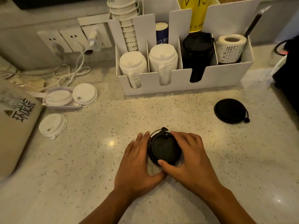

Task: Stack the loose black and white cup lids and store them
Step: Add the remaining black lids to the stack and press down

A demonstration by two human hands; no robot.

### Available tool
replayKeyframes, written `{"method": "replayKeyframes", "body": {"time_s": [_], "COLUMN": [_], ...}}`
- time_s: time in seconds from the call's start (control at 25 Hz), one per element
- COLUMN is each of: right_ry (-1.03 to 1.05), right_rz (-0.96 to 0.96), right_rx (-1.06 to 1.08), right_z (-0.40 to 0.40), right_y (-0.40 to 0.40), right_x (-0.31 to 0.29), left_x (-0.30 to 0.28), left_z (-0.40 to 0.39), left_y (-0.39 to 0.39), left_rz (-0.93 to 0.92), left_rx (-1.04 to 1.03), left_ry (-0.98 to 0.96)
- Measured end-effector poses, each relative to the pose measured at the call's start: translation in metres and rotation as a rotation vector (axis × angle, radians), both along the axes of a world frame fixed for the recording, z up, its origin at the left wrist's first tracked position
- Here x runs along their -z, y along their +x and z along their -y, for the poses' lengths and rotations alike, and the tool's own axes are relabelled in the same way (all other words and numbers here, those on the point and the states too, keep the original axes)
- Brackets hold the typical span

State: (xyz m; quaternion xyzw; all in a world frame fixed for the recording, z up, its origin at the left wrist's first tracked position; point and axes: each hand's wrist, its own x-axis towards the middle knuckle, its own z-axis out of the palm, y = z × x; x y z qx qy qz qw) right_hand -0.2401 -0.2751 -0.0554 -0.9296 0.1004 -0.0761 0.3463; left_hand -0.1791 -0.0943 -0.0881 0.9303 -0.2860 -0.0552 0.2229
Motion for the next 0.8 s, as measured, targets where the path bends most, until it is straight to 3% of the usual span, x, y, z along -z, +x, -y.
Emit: {"method": "replayKeyframes", "body": {"time_s": [0.36,0.8], "right_ry": [-0.041,-0.072], "right_rz": [-0.024,-0.164], "right_rx": [-0.024,-0.038], "right_z": [-0.0025,-0.003], "right_y": [0.0017,-0.0009], "right_x": [-0.0013,0.0005], "left_x": [-0.0041,-0.0015], "left_z": [0.0016,0.0006], "left_y": [-0.0019,-0.0019], "left_rz": [-0.027,0.041], "left_rx": [-0.015,0.041], "left_ry": [-0.089,0.012]}}
